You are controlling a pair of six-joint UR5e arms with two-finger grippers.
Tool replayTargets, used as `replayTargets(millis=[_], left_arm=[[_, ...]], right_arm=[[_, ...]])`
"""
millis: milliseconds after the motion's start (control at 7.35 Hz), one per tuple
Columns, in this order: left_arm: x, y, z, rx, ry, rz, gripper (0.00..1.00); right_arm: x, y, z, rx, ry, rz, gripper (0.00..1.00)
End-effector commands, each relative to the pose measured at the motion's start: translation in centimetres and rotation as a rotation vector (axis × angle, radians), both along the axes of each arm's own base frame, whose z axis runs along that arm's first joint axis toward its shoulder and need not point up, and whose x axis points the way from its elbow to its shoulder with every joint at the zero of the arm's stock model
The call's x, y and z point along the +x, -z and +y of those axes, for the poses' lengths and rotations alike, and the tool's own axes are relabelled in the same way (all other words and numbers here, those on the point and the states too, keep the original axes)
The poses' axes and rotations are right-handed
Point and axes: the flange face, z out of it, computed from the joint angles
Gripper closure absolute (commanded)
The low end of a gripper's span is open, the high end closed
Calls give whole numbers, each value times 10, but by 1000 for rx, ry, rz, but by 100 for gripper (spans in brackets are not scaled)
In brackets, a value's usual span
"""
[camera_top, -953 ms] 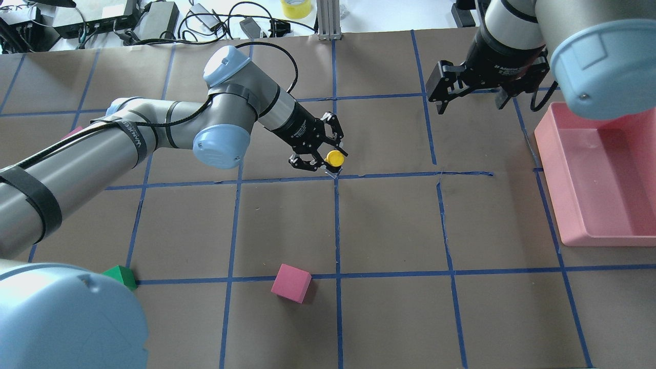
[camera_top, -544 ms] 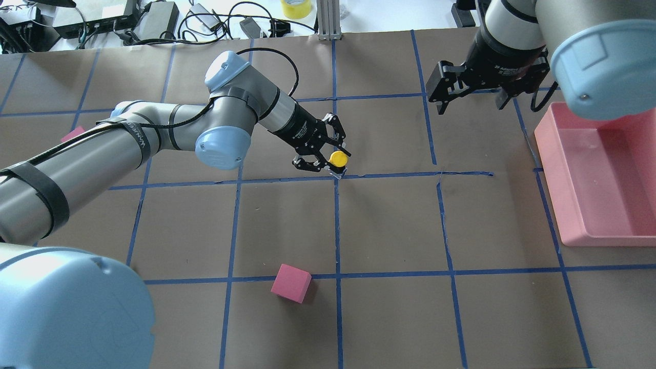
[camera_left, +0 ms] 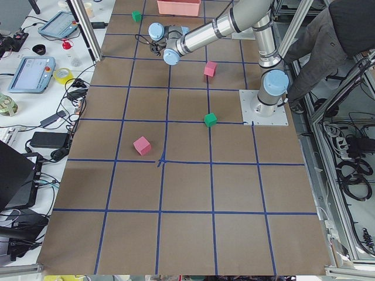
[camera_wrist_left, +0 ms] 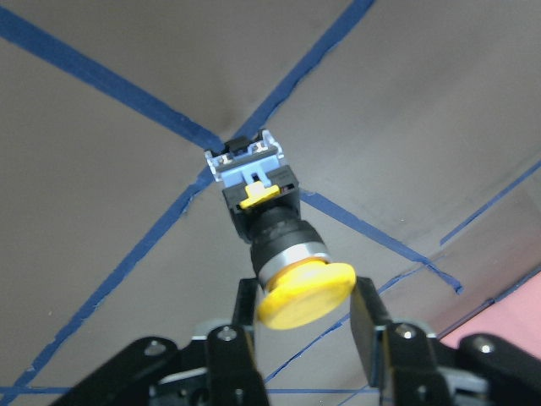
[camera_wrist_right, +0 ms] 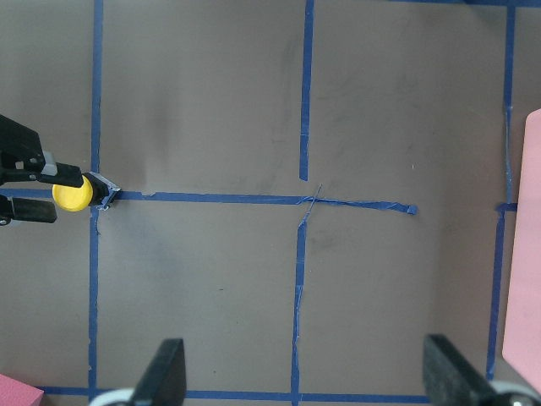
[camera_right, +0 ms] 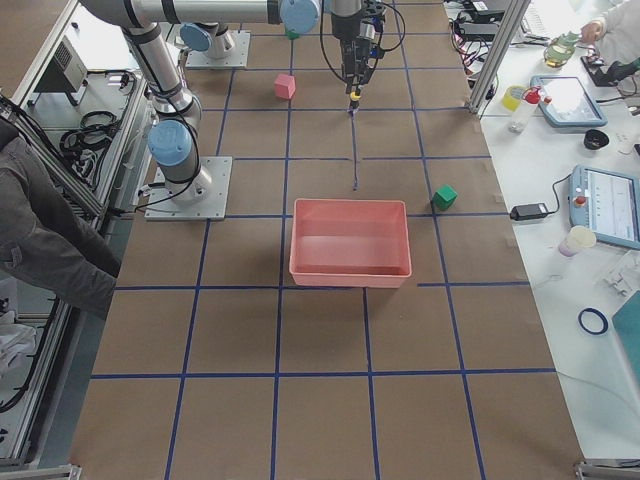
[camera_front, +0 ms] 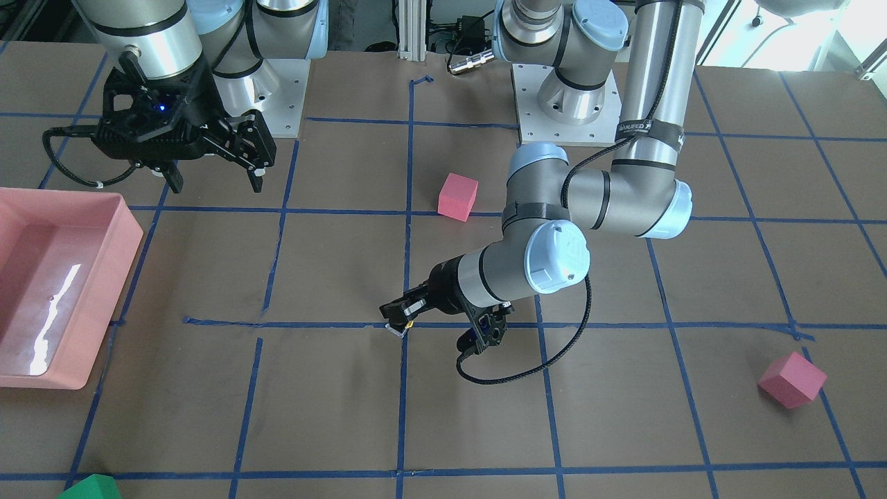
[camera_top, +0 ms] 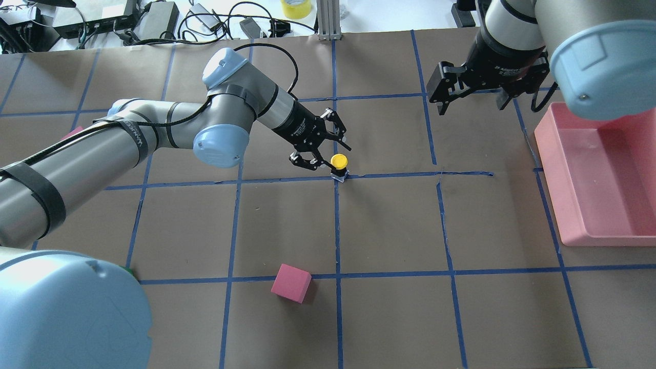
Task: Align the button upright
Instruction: 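Open the left gripper and raise it away from the upright switch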
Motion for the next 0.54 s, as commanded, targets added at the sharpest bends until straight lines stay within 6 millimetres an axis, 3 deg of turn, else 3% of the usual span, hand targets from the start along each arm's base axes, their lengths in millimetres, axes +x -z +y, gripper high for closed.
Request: replayTargets(millis=[0,136,408], left_arm=[[22,-43,-20,-59,-41,-15,5],[31,-78,-31,-100,-43,-71,1],[37,-143,-33,-224,31,-142,0]], right_arm=[[0,1,0,1,0,-1,0],[0,1,0,1,0,1,0],[0,1,0,1,-15,1,0]])
